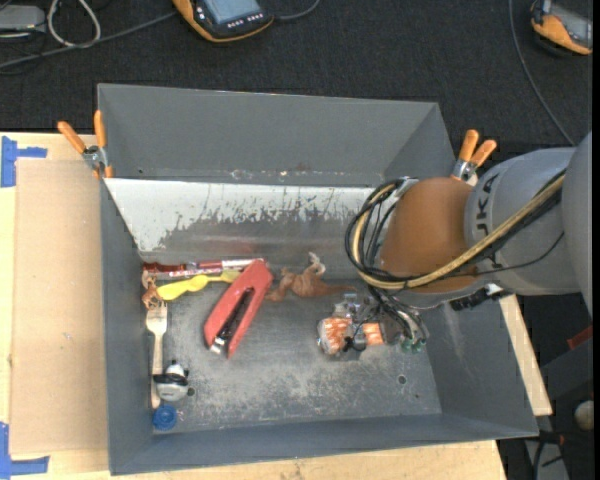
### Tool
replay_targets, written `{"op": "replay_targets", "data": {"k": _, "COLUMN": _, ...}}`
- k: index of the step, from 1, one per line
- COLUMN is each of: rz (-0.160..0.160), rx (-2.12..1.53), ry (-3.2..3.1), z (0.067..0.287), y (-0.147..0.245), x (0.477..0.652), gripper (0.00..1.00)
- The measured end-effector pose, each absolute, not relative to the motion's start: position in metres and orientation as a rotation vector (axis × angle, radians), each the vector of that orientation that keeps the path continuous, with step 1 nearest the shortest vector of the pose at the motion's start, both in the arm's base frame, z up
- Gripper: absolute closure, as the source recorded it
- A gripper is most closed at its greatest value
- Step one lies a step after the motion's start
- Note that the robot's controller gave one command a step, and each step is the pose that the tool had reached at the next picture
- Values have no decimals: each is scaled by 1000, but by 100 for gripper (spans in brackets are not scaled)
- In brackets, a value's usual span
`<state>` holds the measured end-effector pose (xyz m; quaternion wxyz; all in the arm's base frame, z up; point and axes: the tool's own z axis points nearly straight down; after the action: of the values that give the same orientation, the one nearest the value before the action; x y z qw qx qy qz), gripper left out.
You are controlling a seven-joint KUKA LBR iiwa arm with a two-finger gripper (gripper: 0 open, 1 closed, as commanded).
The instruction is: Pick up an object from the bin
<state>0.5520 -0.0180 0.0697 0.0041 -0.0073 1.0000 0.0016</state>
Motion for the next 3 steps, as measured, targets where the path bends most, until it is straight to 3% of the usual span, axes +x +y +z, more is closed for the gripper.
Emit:
{"op": "replay_targets", "data": {"k": 1, "rz": 5, "rx": -23, "ry": 3133, "z": 70, "y": -18, "x": 552, "gripper": 100}}
{"op": "replay_targets", "data": {"k": 3, "rz": 6, "rx": -25, "ry": 3136, "z": 99, "y": -17, "x": 551, "gripper": 100}}
